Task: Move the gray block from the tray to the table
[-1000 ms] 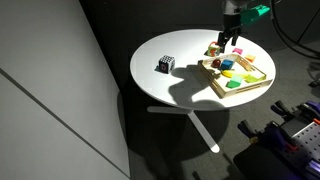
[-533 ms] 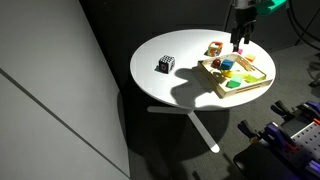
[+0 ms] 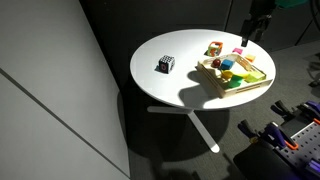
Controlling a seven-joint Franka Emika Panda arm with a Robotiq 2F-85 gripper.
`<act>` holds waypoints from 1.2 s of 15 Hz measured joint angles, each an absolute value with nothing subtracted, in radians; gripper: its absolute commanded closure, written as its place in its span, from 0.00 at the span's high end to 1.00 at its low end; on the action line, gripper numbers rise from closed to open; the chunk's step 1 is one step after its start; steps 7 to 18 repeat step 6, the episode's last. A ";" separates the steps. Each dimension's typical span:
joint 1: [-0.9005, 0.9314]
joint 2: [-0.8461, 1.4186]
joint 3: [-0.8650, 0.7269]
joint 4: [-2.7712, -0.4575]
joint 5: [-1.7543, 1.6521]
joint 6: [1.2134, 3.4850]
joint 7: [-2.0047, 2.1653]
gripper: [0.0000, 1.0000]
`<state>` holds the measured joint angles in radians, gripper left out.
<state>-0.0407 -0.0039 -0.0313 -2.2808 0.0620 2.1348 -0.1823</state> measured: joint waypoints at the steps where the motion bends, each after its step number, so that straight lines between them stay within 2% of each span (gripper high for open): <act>1: -0.043 -0.020 -0.037 -2.302 0.065 2.162 -0.182 1.00; 4: -0.048 -0.056 -0.053 -2.355 0.066 2.223 -0.181 1.00; 18: -0.047 -0.053 -0.052 -2.355 0.066 2.223 -0.181 1.00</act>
